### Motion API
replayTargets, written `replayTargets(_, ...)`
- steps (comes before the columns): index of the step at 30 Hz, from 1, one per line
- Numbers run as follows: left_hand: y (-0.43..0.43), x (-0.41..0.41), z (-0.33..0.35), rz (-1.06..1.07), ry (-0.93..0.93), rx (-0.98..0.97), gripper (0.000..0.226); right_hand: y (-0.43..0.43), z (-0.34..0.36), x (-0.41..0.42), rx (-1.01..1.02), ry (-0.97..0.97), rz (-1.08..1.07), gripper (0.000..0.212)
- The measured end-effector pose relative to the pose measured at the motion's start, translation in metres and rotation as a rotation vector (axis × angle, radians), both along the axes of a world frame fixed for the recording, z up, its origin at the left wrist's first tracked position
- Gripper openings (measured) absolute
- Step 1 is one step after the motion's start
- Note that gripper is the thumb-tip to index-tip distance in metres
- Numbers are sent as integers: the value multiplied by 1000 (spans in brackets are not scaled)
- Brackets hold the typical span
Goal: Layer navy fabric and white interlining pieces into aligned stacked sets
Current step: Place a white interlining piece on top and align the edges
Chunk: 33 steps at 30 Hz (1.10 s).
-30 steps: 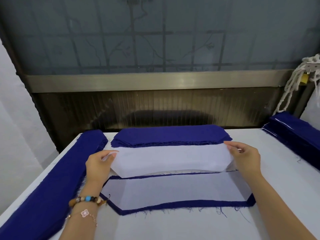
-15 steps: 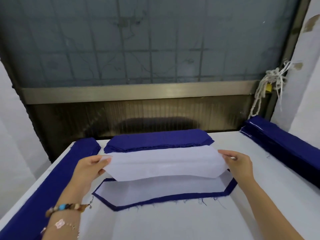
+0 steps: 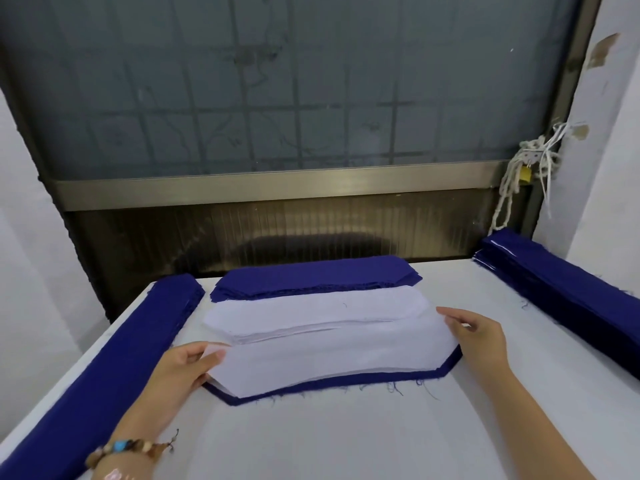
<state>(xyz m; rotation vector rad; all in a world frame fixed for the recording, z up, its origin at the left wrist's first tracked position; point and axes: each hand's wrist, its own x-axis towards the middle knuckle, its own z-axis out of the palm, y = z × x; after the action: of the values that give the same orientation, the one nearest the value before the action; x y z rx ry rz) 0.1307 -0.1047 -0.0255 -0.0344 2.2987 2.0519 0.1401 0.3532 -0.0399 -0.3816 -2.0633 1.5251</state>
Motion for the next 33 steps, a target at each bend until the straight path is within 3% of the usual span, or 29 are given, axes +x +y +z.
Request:
replayTargets(2,0,1,-1,33,87,-110,12,-1,-1,-1,75,-21,-11,29)
replayTargets(5,0,-1,-6,157,231,-424,15,-4,-5,-3,203,-94,14,30)
replayTargets(8,0,-1,-10,223,259,-601,18,-6,-7,-2,291,-152,49,27)
replayTargets(33,2,-7,-19,376,273,-634,22,-5,-15,-8,460,-182,-82,27)
